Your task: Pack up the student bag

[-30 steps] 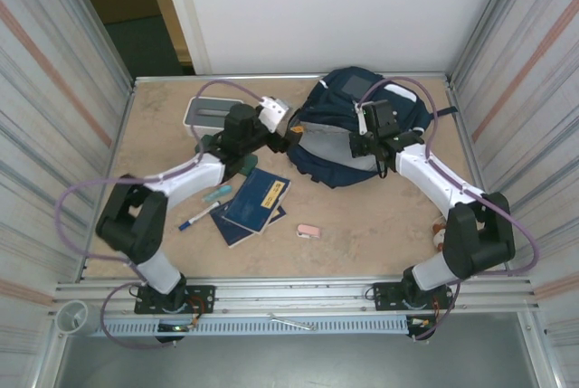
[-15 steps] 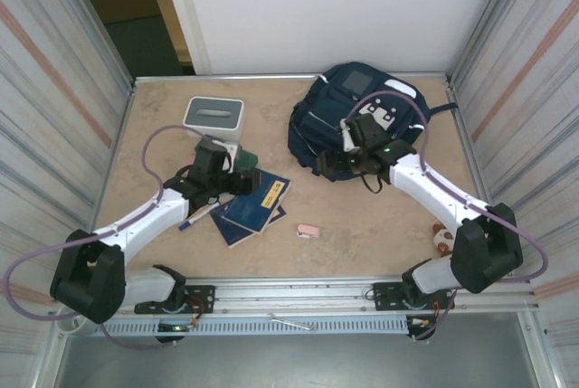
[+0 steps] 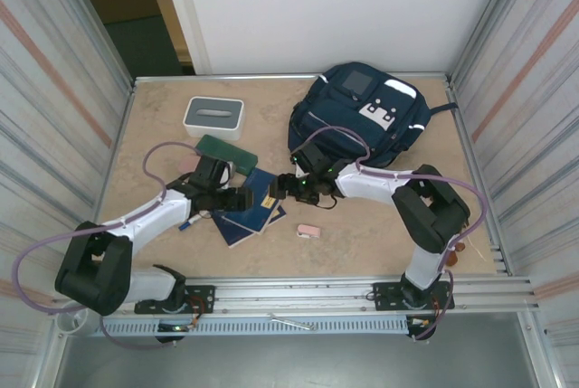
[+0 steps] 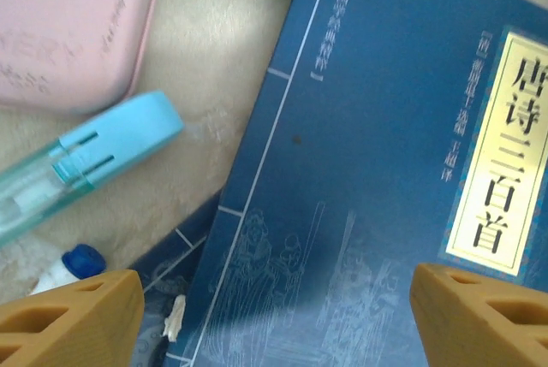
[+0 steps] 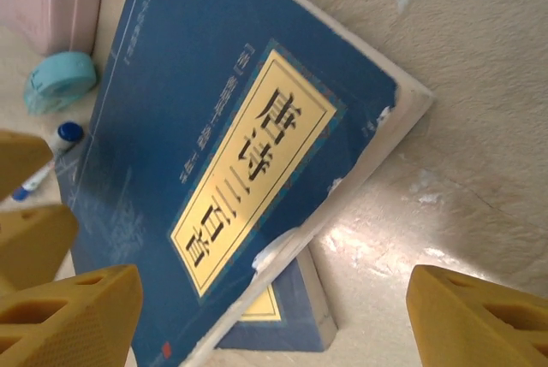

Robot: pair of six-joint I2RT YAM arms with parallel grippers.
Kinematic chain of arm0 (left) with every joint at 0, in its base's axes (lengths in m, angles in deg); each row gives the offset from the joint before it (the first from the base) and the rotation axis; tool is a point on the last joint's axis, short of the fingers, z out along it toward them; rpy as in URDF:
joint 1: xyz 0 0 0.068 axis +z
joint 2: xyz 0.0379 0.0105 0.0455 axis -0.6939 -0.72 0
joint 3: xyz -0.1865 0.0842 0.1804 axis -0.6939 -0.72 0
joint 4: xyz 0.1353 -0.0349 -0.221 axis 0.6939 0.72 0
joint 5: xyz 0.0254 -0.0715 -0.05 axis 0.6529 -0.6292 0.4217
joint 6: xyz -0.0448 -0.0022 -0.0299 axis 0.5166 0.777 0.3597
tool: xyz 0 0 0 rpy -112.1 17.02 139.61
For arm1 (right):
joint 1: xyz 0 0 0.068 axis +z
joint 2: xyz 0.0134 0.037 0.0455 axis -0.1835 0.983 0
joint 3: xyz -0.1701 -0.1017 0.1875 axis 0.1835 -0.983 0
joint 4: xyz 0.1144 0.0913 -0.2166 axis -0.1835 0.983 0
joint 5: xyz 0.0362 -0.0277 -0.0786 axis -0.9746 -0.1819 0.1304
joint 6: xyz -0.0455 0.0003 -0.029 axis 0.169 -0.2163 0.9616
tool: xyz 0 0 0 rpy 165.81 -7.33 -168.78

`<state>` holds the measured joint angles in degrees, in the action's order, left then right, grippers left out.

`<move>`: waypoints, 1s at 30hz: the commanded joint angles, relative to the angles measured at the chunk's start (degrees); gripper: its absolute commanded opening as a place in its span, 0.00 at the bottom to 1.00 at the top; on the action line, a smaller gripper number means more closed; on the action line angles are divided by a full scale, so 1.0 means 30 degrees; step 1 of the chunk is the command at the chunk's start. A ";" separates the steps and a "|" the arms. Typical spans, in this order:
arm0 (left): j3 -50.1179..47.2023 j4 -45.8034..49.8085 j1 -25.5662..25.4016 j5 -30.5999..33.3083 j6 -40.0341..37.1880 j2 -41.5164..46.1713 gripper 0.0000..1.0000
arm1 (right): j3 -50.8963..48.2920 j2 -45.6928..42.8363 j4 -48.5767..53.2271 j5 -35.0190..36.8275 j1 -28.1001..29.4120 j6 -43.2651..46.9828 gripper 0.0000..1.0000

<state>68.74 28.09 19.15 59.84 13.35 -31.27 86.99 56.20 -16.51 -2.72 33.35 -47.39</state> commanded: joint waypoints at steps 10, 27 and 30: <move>-0.0720 -0.1043 0.0121 -0.2382 0.0274 -0.1343 0.80 | 0.0129 0.2080 -0.2950 -0.0779 0.0096 -0.2570 0.65; -0.0516 -0.2965 -0.0498 -0.4947 0.0694 -0.1175 0.77 | -0.1067 0.0812 -0.6015 -0.0203 -0.1192 -0.3174 0.12; -0.0334 -0.2950 -0.0314 -0.4237 0.0972 -0.0547 0.79 | -0.1191 -0.0180 -0.5637 -0.0627 -0.1814 -0.2185 0.06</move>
<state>66.01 19.61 17.94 45.77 15.71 -34.57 84.30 59.85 -32.49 -3.83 29.63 -56.70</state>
